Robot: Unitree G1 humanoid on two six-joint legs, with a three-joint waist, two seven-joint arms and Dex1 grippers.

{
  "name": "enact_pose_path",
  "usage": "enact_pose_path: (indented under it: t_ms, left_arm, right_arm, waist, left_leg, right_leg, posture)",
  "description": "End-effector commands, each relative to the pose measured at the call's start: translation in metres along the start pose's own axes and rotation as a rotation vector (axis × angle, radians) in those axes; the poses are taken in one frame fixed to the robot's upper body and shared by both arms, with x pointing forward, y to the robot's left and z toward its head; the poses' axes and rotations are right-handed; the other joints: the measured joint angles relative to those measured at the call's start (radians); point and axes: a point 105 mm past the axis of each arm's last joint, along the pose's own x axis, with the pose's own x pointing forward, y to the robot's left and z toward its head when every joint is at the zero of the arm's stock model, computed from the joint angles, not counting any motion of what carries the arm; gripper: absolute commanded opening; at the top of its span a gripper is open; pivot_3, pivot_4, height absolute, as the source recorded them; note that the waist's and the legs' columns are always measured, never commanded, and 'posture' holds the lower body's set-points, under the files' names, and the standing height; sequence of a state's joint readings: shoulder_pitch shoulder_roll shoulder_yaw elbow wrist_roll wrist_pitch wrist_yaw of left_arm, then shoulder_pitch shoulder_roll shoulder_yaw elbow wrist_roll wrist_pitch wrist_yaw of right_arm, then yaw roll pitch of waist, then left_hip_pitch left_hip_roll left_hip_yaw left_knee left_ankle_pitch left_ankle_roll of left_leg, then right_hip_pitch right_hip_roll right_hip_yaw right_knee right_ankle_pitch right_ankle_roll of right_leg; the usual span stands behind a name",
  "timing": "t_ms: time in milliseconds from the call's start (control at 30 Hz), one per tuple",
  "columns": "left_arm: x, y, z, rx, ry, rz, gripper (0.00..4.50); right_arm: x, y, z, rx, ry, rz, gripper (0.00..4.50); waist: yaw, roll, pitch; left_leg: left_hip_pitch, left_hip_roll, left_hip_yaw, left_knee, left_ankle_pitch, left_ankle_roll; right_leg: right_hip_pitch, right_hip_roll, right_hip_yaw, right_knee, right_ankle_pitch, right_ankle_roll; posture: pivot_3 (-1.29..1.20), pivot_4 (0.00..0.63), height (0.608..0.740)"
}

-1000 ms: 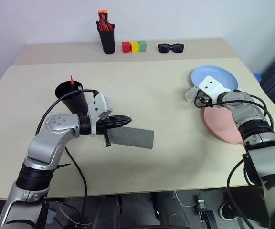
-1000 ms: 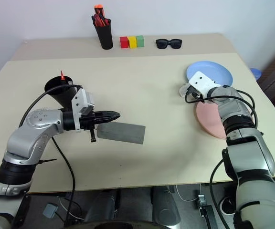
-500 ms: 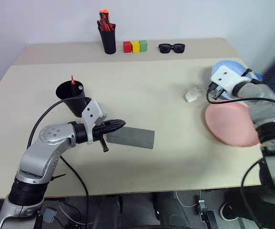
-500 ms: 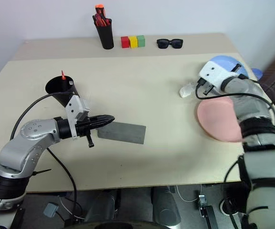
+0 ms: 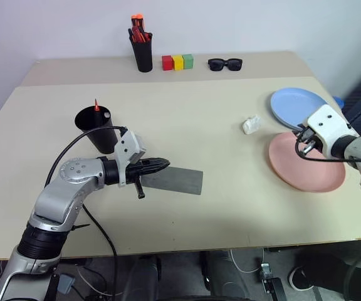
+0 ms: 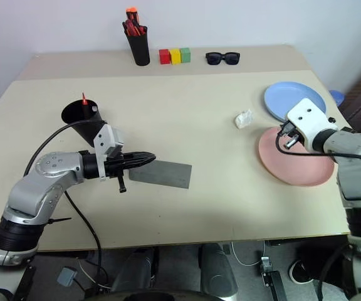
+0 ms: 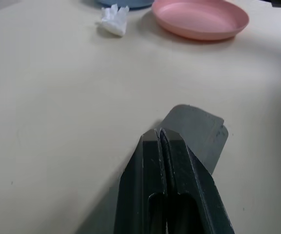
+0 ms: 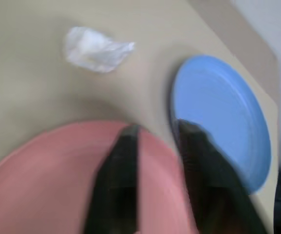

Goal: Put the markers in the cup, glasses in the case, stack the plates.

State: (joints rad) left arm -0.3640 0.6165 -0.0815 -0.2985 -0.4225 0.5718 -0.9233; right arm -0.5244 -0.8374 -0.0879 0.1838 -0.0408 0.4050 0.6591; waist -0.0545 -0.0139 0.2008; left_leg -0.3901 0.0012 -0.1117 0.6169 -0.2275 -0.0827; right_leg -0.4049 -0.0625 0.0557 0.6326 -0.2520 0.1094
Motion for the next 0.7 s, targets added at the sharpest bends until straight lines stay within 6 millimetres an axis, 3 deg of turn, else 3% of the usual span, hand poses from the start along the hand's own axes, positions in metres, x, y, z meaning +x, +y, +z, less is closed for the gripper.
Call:
enact_pose_path:
  t_ms: [33, 233, 500, 633, 700]
  left_arm:
    - [0.001, -0.002, 0.009, 0.042, -0.027, -0.001, 0.00]
    - [-0.005, 0.000, 0.011, 0.045, -0.036, 0.046, 0.00]
    - [-0.014, -0.002, 0.012, 0.027, -0.048, 0.103, 0.00]
    - [-0.016, -0.006, 0.012, 0.020, -0.049, 0.117, 0.00]
    - [-0.016, -0.007, 0.012, 0.020, -0.049, 0.120, 0.00]
  right_arm:
    - [0.028, -0.011, -0.007, -0.043, 0.039, -0.075, 3.26]
    - [0.065, -0.016, -0.016, 0.028, 0.115, -0.125, 3.26]
    - [0.074, -0.016, -0.024, 0.060, 0.204, -0.154, 3.26]
    - [0.077, -0.014, -0.017, 0.053, 0.180, -0.144, 2.01]
    - [0.078, -0.014, -0.013, 0.040, 0.165, -0.148, 0.77]
  waist:
    - [-0.002, 0.000, 0.000]
    - [-0.004, 0.000, 0.000]
    - [-0.008, 0.000, 0.000]
    - [-0.013, 0.000, 0.000]
    - [-0.015, 0.000, 0.000]
  left_leg:
    - [0.000, 0.000, 0.000, 0.000, 0.000, 0.000]
    - [-0.002, 0.000, 0.000, -0.003, 0.000, 0.000]
    - [-0.002, 0.000, 0.000, -0.003, 0.000, 0.000]
    - [-0.001, 0.000, -0.001, -0.003, 0.000, 0.000]
    - [-0.001, 0.000, -0.001, -0.002, 0.000, 0.000]
  right_leg:
    - [0.000, 0.000, 0.000, 0.000, 0.000, 0.000]
    - [-0.002, 0.000, 0.000, 0.000, 0.002, 0.004]
    - [-0.002, 0.000, 0.000, -0.001, 0.002, 0.004]
    - [-0.002, 0.000, 0.000, 0.000, 0.002, 0.004]
    - [-0.002, 0.000, 0.000, 0.000, 0.002, 0.004]
  posture:
    - [0.00, 0.150, 0.740]
    - [0.00, 0.150, 0.740]
    - [0.00, 0.150, 0.740]
    - [0.00, 0.150, 0.740]
    - [0.00, 0.150, 0.740]
